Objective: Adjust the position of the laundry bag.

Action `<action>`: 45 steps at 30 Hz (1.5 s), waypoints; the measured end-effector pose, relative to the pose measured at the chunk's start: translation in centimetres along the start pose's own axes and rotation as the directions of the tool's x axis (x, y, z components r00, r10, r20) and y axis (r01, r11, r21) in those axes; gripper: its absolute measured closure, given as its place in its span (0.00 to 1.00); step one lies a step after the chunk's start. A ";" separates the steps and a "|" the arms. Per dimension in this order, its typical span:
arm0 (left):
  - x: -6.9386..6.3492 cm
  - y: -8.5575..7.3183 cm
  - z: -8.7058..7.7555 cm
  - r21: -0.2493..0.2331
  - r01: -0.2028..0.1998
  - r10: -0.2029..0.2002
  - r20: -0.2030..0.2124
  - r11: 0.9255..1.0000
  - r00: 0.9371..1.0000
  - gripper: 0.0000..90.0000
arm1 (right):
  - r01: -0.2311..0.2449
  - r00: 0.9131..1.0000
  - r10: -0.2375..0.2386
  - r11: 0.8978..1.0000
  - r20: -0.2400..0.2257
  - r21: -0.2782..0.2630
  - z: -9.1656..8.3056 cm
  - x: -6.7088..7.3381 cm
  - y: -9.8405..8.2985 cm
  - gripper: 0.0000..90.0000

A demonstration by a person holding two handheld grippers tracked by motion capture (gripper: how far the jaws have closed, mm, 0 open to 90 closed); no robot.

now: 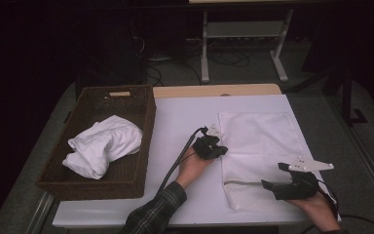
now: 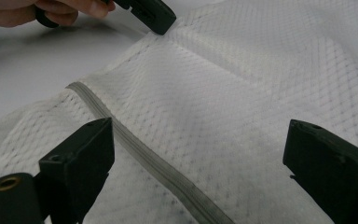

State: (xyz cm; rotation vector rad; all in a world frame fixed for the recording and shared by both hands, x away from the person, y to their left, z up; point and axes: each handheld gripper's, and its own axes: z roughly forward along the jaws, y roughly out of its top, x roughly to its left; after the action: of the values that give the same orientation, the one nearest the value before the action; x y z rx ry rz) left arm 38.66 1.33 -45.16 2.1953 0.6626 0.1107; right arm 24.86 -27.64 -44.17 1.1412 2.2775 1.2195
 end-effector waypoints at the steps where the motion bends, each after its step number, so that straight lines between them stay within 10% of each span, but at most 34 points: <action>1: 0.3 0.0 -0.2 -0.001 0.007 -0.007 -0.004 1.000 1.000 0.98 | 0.000 1.000 0.000 1.000 0.000 0.000 0.0 0.0 0.0 0.09; 30: 3.7 -1.0 -3.1 -0.030 0.086 -0.088 -0.077 0.996 0.993 0.98 | 0.000 1.000 0.000 1.000 -0.001 -0.001 0.0 0.0 0.0 0.09; 45: 5.8 -1.9 -5.0 -0.059 0.145 -0.152 -0.133 0.988 0.979 0.98 | 0.002 1.000 -0.002 1.000 -0.002 -0.002 0.0 0.0 0.0 0.09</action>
State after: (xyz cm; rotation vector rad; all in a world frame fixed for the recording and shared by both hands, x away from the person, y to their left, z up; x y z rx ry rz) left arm 41.35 8.66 -44.06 2.0964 0.8892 0.1997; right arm 24.85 -27.64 -44.18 1.1365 2.2780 1.2227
